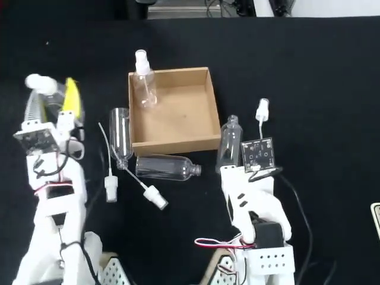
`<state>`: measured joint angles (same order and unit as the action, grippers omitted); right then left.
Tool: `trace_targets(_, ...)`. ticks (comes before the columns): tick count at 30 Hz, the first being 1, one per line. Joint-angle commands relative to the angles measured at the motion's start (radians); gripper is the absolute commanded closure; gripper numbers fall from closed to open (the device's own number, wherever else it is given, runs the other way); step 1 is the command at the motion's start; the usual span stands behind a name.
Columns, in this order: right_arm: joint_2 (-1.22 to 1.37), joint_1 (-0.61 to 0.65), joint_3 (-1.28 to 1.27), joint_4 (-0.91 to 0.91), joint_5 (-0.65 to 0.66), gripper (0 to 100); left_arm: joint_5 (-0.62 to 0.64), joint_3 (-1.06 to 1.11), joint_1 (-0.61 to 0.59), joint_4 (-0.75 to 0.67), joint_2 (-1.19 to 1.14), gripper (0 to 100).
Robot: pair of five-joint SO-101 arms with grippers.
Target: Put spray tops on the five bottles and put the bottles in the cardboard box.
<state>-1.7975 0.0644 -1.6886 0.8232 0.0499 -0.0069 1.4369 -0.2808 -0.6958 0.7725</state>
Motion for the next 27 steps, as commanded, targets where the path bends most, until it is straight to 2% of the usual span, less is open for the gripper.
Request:
trace_targets(1, -0.097, -0.012, 0.007, -0.029, -0.005, 85.4, 0.014, -0.061, 0.094, 0.064, 0.103, 97)
trace_targets(12, -0.097, -0.012, 0.007, -0.029, -0.005, 85.4, 0.015, -0.061, 0.303, 0.06, 0.101, 97)
trace_targets(19, -0.097, -0.012, 0.007, -0.028, -0.005, 85.4, 0.015, -0.14, 0.387, 0.055, -0.081, 97)
trace_targets(24, -0.097, -0.012, 0.007, -0.028, -0.005, 85.4, 0.015, -0.104, 0.39, -0.181, -0.218, 97)
trace_targets(27, -0.097, -0.012, 0.007, -0.028, -0.005, 85.4, 0.015, -0.088, 0.392, -0.25, -0.295, 97)
